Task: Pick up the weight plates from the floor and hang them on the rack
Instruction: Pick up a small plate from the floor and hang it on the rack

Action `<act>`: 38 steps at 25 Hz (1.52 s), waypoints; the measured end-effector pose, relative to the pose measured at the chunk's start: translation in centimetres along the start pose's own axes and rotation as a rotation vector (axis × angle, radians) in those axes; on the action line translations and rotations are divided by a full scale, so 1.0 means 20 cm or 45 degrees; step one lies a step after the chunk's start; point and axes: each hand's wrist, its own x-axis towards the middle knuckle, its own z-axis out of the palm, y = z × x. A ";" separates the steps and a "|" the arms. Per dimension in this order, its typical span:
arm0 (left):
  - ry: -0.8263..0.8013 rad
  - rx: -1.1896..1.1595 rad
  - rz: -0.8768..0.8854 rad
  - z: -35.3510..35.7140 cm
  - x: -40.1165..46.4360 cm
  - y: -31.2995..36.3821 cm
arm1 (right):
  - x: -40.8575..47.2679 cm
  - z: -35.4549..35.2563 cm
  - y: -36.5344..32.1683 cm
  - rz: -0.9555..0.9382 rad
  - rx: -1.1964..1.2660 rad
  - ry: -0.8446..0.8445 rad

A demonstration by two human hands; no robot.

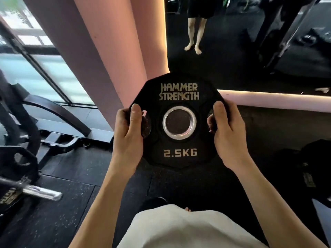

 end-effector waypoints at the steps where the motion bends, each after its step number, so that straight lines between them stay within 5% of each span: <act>1: -0.007 0.003 0.005 0.06 0.10 0.00 | 0.10 0.00 0.01 -0.004 0.002 0.021; 7: -0.258 -0.041 0.043 0.44 0.74 -0.05 | 0.66 0.01 0.12 -0.031 -0.080 0.244; 17: -0.957 -0.038 0.136 1.24 1.60 0.02 | 1.29 -0.08 0.17 0.041 -0.189 1.005; 28: -1.711 -0.192 0.056 2.20 1.35 0.09 | 1.23 -0.66 0.19 0.020 -0.331 1.695; 38: -1.941 -0.470 0.210 2.94 1.00 0.51 | 1.26 -1.30 -0.13 -0.191 -0.519 1.949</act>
